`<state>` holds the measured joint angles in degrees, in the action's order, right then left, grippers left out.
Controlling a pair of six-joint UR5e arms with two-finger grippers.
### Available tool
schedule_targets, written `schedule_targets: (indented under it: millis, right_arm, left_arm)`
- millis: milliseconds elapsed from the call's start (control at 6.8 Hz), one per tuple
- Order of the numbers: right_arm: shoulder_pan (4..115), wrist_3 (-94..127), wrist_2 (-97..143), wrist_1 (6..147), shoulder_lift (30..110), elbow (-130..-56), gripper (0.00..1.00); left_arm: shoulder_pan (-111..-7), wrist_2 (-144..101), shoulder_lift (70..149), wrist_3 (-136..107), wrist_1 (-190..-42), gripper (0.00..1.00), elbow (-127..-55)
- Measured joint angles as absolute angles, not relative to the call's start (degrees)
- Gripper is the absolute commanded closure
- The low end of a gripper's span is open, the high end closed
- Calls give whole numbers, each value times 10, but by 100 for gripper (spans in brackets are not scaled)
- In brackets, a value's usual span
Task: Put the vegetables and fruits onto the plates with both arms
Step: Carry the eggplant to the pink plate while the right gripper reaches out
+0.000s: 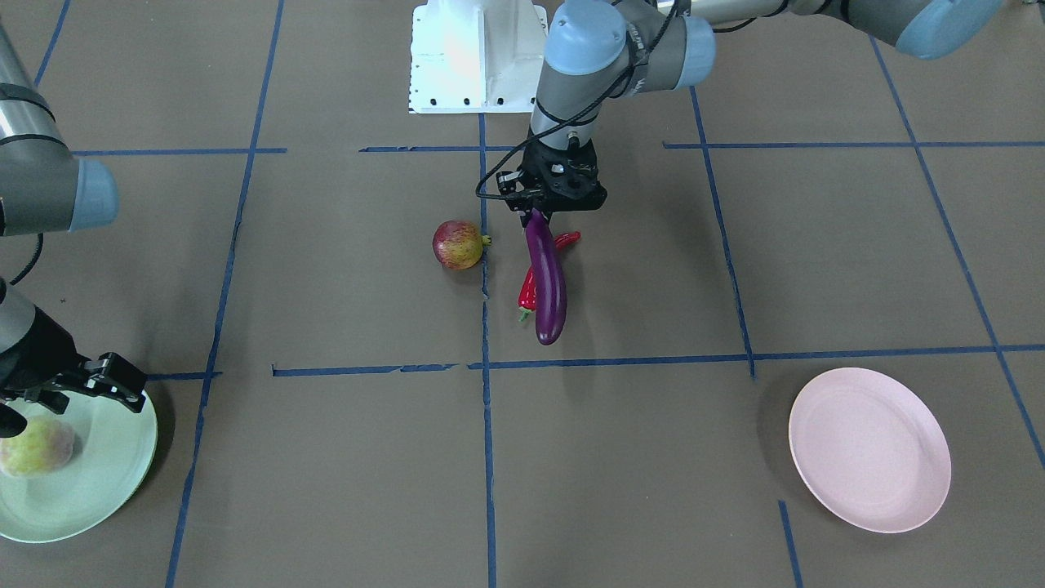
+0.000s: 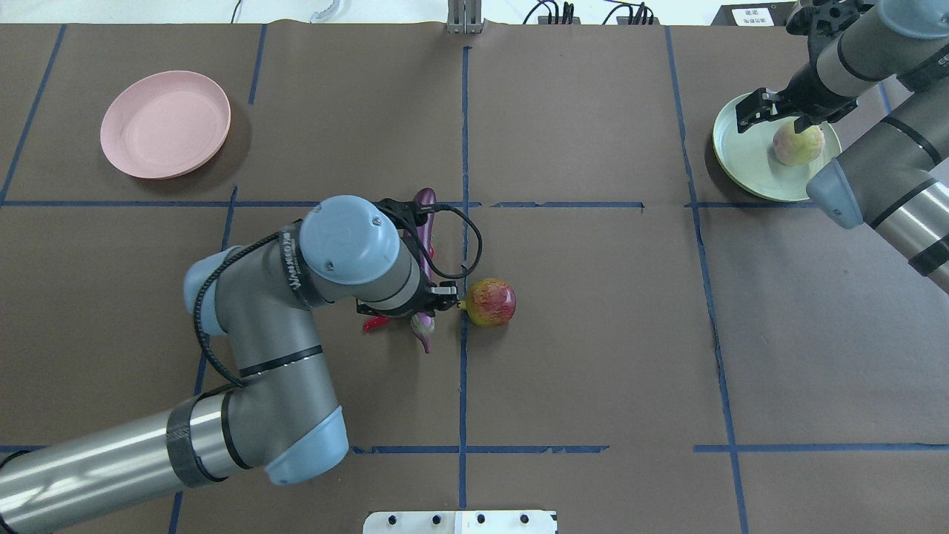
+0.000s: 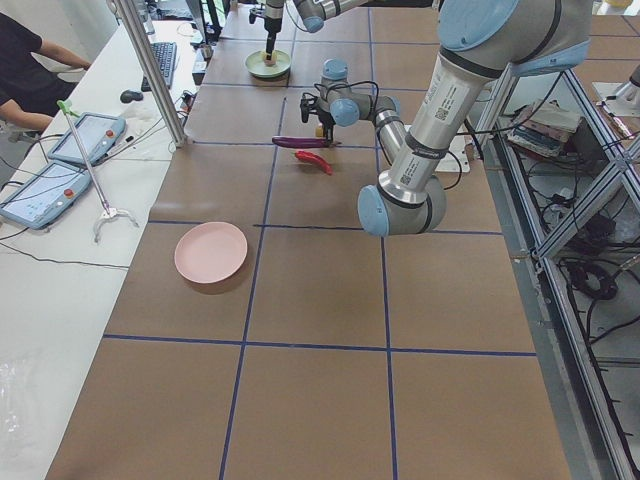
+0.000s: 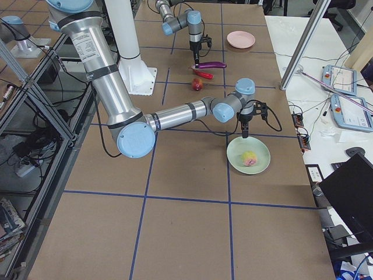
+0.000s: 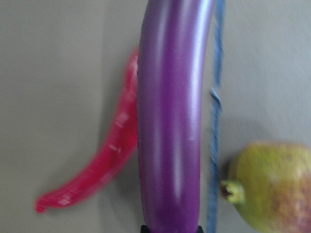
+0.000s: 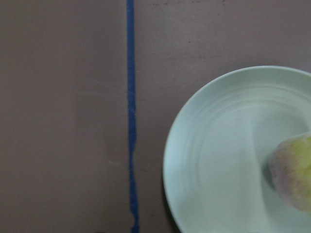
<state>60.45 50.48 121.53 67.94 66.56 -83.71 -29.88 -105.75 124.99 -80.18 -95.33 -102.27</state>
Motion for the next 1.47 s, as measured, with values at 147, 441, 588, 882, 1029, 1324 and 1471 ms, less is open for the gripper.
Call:
schedule_targets:
  millis: [147,441,588,882,1029,1324,1471]
  right_arm:
    - [585,573,1228,679,666,-872,0]
    - [523,735,1235,678,662,-947,0]
    - [483,805,1218,679,660,-982,0]
    - [412,901,1175,683,658,-1026,0]
    - [382,922,1150,684,656,-1038,0]
    - [344,937,1113,721,637,-1050,0]
    - [330,939,1107,759,616,-1050,0]
  left_arm:
    - [-330,-1059,1224,-804,-953,98,-1049]
    - [-396,-1062,1196,-787,-953,98,-1054]
    - [-426,-1064,1181,-747,-954,98,-1039]
    - [-498,-1101,1160,-625,-956,98,-972]
    - [-533,-1129,1159,-571,-958,98,-928]
    - [-587,-1163,1163,-490,-960,76,-842]
    - [-604,-1183,1164,-465,-961,24,-809]
